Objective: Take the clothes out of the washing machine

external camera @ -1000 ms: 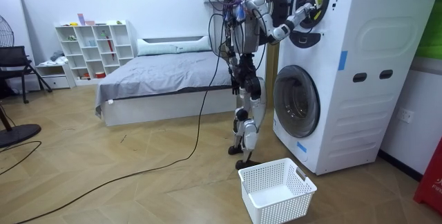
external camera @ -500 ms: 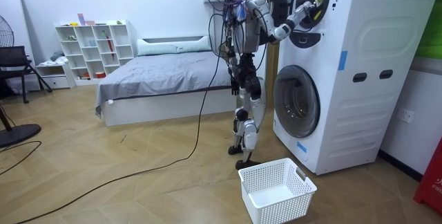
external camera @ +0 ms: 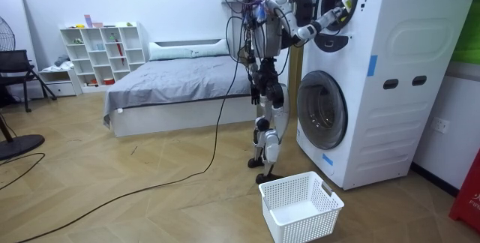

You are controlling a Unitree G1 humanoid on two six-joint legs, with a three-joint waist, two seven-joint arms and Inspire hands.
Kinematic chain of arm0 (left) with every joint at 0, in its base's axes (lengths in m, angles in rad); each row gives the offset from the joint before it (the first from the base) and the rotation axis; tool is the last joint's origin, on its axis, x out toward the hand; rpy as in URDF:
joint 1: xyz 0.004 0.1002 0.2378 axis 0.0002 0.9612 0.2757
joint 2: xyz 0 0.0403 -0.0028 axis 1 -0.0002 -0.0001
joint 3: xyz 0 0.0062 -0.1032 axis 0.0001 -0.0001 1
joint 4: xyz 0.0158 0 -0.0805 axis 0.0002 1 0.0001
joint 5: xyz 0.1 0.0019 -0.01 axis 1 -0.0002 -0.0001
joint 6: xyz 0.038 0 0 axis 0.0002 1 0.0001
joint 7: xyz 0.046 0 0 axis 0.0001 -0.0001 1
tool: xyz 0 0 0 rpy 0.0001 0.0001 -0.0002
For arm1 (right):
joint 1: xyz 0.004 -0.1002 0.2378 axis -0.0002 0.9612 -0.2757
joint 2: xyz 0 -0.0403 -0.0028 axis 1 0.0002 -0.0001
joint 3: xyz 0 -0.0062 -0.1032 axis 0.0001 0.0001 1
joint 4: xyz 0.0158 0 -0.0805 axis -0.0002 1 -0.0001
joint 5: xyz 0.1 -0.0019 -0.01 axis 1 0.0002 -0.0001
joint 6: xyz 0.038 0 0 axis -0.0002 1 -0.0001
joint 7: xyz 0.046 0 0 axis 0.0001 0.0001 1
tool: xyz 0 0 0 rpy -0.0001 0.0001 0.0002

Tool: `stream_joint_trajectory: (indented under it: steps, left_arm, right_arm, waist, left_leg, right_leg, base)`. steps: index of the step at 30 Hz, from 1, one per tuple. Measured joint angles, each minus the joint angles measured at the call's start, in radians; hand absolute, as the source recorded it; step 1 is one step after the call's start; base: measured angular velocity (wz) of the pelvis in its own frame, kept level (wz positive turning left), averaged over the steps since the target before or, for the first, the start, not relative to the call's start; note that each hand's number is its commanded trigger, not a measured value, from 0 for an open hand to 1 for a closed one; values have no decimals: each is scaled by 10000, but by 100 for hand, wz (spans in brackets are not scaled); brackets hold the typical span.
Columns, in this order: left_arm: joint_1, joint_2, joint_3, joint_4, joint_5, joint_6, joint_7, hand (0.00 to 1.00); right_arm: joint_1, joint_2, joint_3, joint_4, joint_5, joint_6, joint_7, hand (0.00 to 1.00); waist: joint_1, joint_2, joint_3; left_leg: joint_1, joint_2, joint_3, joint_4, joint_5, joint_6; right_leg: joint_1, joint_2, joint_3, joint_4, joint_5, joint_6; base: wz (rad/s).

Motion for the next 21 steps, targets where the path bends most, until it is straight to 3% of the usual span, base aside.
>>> stream_joint_trajectory:
  steps: [8, 17, 21]
  left_arm:
    - [-68, 64, -20, 10, -70, 128, 16, 0]
    - [-140, 83, -14, 3, -72, 123, 20, 0]
    - [-39, 84, 47, -10, 38, 118, 12, 0]
  right_arm:
    - [-77, -73, 147, 396, -373, 17, 309, 0]
    - [-216, -200, 159, 779, -378, -86, 417, 0]
    - [-210, -277, 159, 757, -1193, -70, 510, 0]
  waist:
    - [-2, -137, 76]
    - [-25, -169, 61]
    - [-54, -199, 30]
  left_leg:
    - [51, -2, -36, -17, -3, -4]
    - [19, -23, -99, 51, -7, 4]
    - [-66, -26, -174, 123, -8, 2]
  right_leg:
    - [57, 16, 34, -8, -3, 4]
    - [69, -42, -77, 2, -3, 4]
    - [56, -48, -92, 2, -3, 3]
  base:
    - [0]
    - [1]
    - [6]
